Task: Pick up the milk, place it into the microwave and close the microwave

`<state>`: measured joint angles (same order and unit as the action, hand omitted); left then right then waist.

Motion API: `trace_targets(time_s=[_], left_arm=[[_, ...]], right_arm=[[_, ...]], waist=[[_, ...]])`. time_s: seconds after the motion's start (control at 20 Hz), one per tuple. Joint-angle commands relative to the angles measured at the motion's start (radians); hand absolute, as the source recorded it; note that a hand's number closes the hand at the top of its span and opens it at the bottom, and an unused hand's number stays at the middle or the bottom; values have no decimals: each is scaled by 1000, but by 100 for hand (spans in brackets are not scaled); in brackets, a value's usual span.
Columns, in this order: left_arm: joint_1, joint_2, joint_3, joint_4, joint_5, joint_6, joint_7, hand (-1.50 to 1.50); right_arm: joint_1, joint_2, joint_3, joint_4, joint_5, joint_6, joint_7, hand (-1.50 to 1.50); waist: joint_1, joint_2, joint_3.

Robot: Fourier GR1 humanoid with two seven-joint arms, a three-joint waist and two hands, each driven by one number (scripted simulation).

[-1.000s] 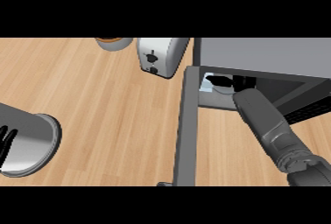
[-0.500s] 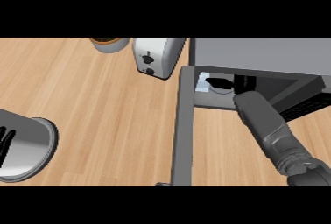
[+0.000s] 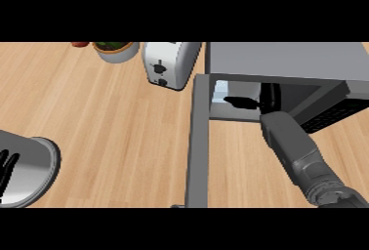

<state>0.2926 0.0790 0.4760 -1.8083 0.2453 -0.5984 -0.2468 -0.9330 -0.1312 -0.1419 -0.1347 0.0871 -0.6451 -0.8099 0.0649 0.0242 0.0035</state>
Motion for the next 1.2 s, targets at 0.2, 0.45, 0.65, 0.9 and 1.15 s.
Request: trace_targets(time_s=[0.2, 0.45, 0.65, 0.9, 1.15], left_arm=[[22, -22, -21, -43, -46, 12, 8, -150], [130, -42, -86, -90, 12, -116, 13, -150], [152, -76, -142, -144, 5, -118, 55, -150], [98, -78, -208, -118, -47, -125, 30, -150], [133, -73, -260, -136, -100, -187, 16, -150]], right_arm=[[102, 73, -44, -61, -59, 159, -106, -150], [203, 84, -65, -90, -96, 302, -179, -150], [255, 126, -19, -142, -82, 419, -181, -150], [367, 130, 34, -237, -148, 501, -197, -150], [562, 131, 113, -401, -151, 541, -204, -150]], waist=[[-47, -19, -2], [-55, -25, -3], [-71, -32, -4], [-74, -33, -4], [-83, -34, -5]])
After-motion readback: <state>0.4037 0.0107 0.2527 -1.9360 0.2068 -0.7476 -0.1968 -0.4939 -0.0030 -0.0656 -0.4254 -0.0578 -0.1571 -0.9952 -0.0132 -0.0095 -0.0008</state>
